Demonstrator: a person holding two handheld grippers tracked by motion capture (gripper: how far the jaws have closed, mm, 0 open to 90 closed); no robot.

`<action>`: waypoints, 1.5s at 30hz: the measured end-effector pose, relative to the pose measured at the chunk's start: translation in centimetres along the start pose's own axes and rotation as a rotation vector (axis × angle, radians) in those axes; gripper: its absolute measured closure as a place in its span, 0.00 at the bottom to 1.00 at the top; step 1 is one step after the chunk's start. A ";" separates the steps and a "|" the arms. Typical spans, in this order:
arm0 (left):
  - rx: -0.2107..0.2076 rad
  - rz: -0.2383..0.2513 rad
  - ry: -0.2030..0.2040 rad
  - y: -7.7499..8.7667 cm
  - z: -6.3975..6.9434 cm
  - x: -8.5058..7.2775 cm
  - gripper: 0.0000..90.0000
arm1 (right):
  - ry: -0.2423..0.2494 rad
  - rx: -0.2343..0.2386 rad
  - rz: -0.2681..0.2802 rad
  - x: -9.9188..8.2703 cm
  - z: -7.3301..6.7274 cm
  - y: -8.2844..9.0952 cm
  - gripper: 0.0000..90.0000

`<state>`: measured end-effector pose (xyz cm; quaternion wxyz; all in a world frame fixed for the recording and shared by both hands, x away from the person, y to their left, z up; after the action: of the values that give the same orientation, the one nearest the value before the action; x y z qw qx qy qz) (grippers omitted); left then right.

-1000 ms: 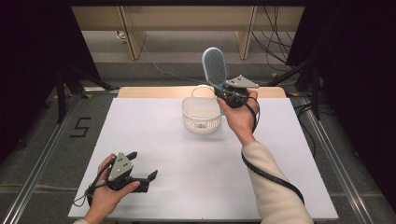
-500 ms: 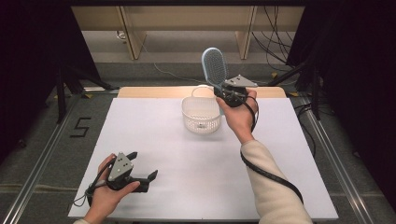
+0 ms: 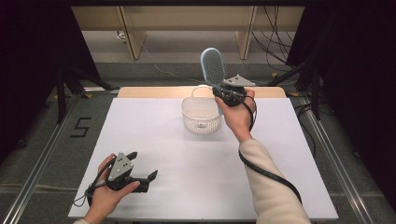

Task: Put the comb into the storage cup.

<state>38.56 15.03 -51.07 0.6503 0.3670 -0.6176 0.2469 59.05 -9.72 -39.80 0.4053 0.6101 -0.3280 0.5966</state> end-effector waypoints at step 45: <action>-0.001 0.004 0.001 0.0 0.1 0.1 0.03 | 0.012 0.006 0.000 -0.8 -0.3 -1.5 0.78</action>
<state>38.56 14.97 -51.02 0.6503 0.3652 -0.6182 0.2480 60.16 -8.80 -40.77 0.4053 0.6079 -0.3236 0.6013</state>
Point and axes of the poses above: each handheld gripper's, and its own axes: y roughly backward along the jaws, x roughly out of its top, z roughly to its right, the point moved 10 cm from there along -y, roughly forward along the jaws, and after that the axes turned 15 degrees about z, right-handed, at the moved point
